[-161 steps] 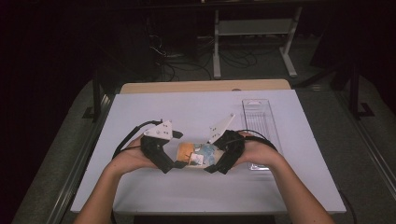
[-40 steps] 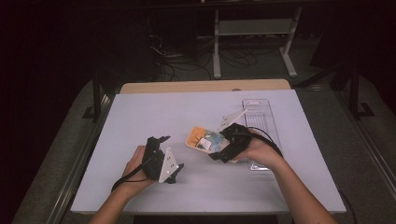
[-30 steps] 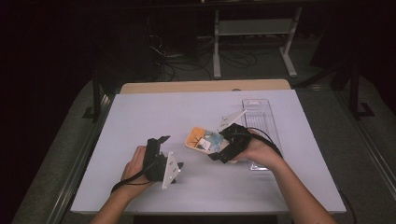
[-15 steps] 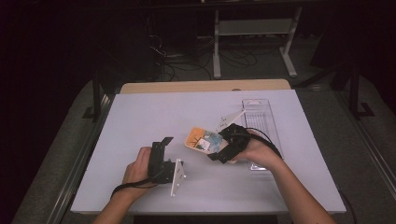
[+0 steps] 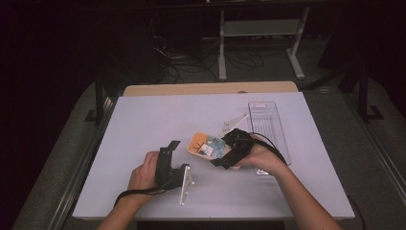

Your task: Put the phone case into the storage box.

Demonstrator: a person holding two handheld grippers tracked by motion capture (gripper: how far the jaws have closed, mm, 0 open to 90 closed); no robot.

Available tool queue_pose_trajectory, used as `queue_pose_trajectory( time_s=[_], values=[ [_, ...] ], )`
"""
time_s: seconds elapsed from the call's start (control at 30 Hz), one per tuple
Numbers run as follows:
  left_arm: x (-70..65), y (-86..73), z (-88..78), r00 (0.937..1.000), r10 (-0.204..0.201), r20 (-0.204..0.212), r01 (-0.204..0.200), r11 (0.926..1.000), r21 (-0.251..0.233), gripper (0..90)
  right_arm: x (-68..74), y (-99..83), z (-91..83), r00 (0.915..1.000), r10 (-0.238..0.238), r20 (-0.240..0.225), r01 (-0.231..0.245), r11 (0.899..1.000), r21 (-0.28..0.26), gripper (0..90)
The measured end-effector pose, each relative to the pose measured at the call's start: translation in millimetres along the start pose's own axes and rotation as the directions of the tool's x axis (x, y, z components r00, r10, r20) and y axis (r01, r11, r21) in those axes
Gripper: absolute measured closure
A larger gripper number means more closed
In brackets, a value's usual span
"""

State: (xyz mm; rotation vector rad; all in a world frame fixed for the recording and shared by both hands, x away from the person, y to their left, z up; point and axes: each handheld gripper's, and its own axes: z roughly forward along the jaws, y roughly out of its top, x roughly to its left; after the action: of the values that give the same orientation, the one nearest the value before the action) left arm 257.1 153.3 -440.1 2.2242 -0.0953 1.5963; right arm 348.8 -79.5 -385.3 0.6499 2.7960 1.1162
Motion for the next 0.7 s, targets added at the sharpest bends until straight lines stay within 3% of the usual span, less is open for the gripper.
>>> queue_pose_trajectory(
  time_s=[0.37, 0.7],
  values=[
    [-4.3, 6.6, -0.2, 0.9977, 0.055, -0.040, -0.055, 0.9983, -0.019, 0.0, 4.6, 2.1, 3.7, 0.9999, 0.007, -0.008, -0.007, 1.000, -0.007, 10.1],
    [-6.5, 12.3, -2.0, 0.9899, 0.109, -0.090, -0.113, 0.9928, -0.040, 4.3, 9.1, 4.2, 8.9, 0.9998, -0.009, -0.016, 0.009, 1.000, -0.004, 10.1]
  ],
)
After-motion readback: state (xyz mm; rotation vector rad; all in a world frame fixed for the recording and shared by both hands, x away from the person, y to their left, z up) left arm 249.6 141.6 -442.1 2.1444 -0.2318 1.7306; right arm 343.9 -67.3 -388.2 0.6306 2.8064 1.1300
